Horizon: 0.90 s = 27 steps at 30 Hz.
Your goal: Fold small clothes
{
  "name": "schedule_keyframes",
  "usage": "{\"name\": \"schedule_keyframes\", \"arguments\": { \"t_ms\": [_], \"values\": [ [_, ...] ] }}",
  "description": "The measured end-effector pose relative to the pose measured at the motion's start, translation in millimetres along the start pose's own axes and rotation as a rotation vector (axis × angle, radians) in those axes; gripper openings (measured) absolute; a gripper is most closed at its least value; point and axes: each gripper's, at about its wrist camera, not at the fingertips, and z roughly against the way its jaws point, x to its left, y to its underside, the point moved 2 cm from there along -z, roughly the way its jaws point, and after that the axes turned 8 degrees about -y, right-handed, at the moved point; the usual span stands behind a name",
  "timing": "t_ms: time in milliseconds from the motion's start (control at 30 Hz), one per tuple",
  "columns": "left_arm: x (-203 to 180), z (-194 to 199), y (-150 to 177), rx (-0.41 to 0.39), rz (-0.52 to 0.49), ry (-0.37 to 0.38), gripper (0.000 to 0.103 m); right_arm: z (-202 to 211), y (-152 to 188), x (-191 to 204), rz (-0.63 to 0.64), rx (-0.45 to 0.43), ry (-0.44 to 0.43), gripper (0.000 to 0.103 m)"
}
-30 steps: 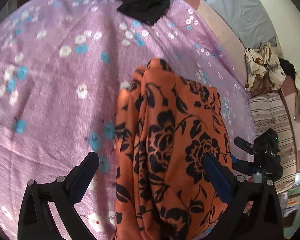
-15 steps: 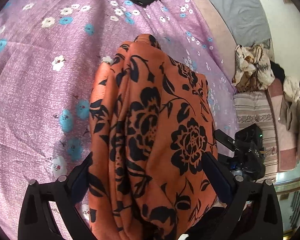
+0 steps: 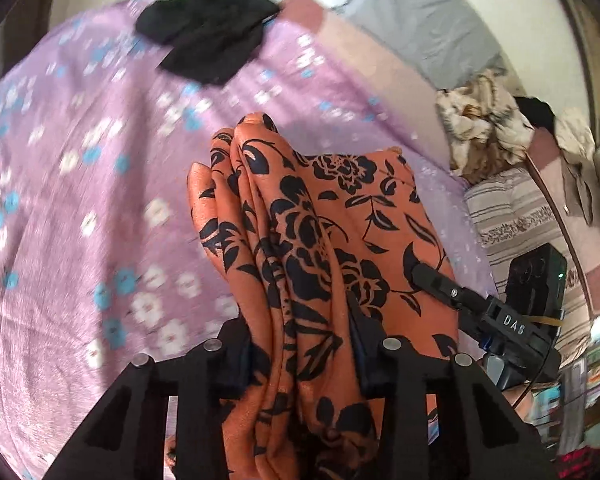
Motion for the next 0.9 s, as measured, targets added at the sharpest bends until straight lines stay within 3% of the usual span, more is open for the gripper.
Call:
{"name": "schedule_keyframes", "arguments": {
  "t_ms": [167,300,400,433,467,500,567,700,800,900],
  "values": [
    [-53,4,-1,-0.054,-0.039,0.054,0.04,61,-18,-20,-0.038,-0.141,-0.013,0.042],
    [-79,-24,11,-0.002,-0.085,0.031,0.04,82,-22,-41,-0.074,-0.159,0.027,0.042],
    [-84,-65,28,0.115,-0.117,-0.037,0.04,83,-23,-66,-0.113,-0.113,0.092,0.044],
    [-80,-87,37,0.184,-0.12,-0.09,0.041,78,-23,-81,-0.147,-0.062,0.113,0.045],
    [-74,-95,42,0.198,-0.12,-0.127,0.048,67,-22,-99,-0.209,0.004,0.15,0.048],
    [-71,-97,42,0.199,-0.105,-0.11,0.049,61,-19,-114,-0.263,0.044,0.195,0.057],
    [-65,-90,35,0.201,-0.074,-0.075,0.049,59,-20,-130,-0.357,0.072,0.181,0.059],
    [-60,-65,31,0.149,-0.061,-0.092,0.05,91,-29,-112,-0.312,-0.064,0.176,0.06],
    [-66,-44,39,0.088,-0.08,-0.102,0.061,116,-32,-91,-0.208,-0.201,0.133,0.06],
    [-78,-42,60,0.075,-0.148,-0.155,0.062,115,-30,-75,-0.136,-0.194,0.074,0.051]
  ]
}}
